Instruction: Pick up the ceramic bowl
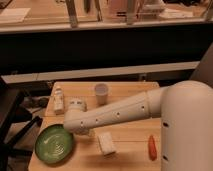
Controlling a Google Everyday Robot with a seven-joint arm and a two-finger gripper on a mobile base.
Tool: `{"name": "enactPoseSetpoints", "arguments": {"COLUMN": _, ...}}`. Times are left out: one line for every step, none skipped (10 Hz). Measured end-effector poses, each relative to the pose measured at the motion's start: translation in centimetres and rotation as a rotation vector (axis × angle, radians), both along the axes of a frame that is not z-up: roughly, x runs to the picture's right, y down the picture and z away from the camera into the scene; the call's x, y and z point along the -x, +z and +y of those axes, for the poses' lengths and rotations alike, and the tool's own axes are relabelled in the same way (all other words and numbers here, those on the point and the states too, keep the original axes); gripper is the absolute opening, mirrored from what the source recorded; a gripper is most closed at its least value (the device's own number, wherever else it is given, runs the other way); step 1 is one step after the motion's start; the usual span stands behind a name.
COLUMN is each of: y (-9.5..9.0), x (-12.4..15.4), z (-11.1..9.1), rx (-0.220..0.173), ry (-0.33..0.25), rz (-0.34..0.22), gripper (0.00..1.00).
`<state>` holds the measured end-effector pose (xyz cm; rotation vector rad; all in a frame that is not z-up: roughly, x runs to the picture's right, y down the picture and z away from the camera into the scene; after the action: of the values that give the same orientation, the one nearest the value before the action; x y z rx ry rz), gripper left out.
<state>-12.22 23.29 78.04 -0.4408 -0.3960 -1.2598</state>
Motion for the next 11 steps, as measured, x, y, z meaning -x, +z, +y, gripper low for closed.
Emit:
{"name": "enactPoseSetpoints", "arguments": {"y": 0.1, "x": 0.5, "z": 0.0, "rx": -0.001, "ry": -0.018, "rz": -0.009, "gripper": 0.80}}
{"name": "enactPoseSetpoints", "arguments": {"y": 0.3, "x": 0.7, "z": 0.1, "rx": 0.003, "ry": -0.030, "rz": -0.016, "gripper": 0.80}}
{"name": "enactPoseSetpoints", "arguments": {"y": 0.4, "x": 1.0, "z": 0.1, "rx": 0.006, "ry": -0.043, "rz": -0.022, "gripper": 0.80}}
{"name": "enactPoseSetpoints", "arguments": {"y": 0.5, "x": 1.5, "z": 0.3, "rx": 0.011, "ry": -0.058, "rz": -0.031, "gripper": 0.80}}
{"name": "enactPoseSetpoints", "arguments": {"y": 0.6, "x": 2.0, "z": 0.4, "rx": 0.013, "ry": -0.070, "rz": -0.038, "gripper": 0.80}}
{"name": "enactPoseSetpoints", "arguments": {"y": 0.7, "x": 2.5, "z": 0.3, "rx": 0.014, "ry": -0.085, "rz": -0.047, "gripper": 0.80}}
{"name": "enactPoseSetpoints", "arguments": {"y": 0.7, "x": 2.9, "z": 0.3, "rx": 0.016, "ry": -0.096, "rz": -0.054, "gripper": 0.80}}
{"name": "enactPoseSetpoints", "arguments": {"y": 0.8, "x": 3.2, "z": 0.3, "rx": 0.018, "ry": -0.109, "rz": -0.061, "gripper": 0.80}}
{"name": "enactPoseSetpoints", "arguments": {"y": 0.9, "x": 3.6, "z": 0.3, "rx": 0.018, "ry": -0.121, "rz": -0.069, "gripper": 0.80}}
{"name": "enactPoseSetpoints", "arguments": {"y": 0.9, "x": 3.9, "z": 0.3, "rx": 0.017, "ry": -0.131, "rz": -0.075, "gripper": 0.80}}
{"name": "enactPoseSetpoints", "arguments": {"y": 1.0, "x": 4.2, "z": 0.4, "rx": 0.017, "ry": -0.139, "rz": -0.081, "gripper": 0.80}}
